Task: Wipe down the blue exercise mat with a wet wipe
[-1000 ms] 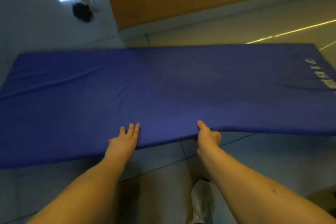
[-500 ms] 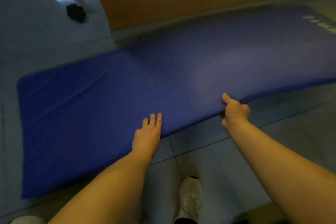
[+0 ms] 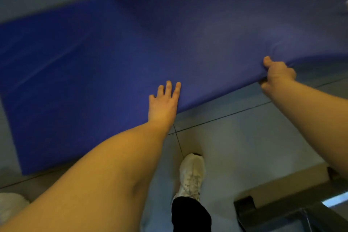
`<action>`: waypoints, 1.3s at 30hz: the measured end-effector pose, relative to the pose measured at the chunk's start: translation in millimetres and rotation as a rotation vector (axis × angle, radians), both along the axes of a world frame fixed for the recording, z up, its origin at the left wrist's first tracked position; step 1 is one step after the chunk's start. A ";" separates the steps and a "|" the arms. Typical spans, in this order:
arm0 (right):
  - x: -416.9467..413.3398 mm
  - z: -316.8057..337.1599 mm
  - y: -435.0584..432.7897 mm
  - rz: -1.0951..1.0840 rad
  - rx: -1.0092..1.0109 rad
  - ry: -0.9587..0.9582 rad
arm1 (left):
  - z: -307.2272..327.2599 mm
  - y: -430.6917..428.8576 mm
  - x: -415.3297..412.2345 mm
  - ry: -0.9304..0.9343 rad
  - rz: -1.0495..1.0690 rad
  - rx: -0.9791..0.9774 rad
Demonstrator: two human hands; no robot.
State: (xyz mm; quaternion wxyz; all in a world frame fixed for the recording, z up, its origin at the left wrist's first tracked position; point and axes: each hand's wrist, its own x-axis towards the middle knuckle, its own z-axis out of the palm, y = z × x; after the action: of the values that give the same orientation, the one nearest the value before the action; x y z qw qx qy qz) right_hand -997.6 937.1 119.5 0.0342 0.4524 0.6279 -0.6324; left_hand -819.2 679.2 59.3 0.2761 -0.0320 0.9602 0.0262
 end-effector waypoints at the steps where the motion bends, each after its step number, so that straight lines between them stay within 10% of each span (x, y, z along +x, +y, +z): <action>1: -0.1 -8.4 7.8 -0.015 -0.006 -0.019 | -1.4 7.0 -4.2 -0.021 -0.003 0.012; 18: 128.7 -176.3 -61.6 0.194 -0.266 -0.619 | -111.1 -20.0 61.2 -0.226 -0.010 -0.065; 39: 155.2 -192.9 -88.4 -0.010 -0.075 -0.360 | -109.3 -50.8 74.6 -0.139 -0.153 -0.068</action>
State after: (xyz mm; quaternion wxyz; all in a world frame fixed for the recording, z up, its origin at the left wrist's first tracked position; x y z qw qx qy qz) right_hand -842.4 848.7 -73.4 0.1599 0.5598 0.5856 -0.5641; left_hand -744.5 628.4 -49.9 0.3422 0.0304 0.9387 -0.0297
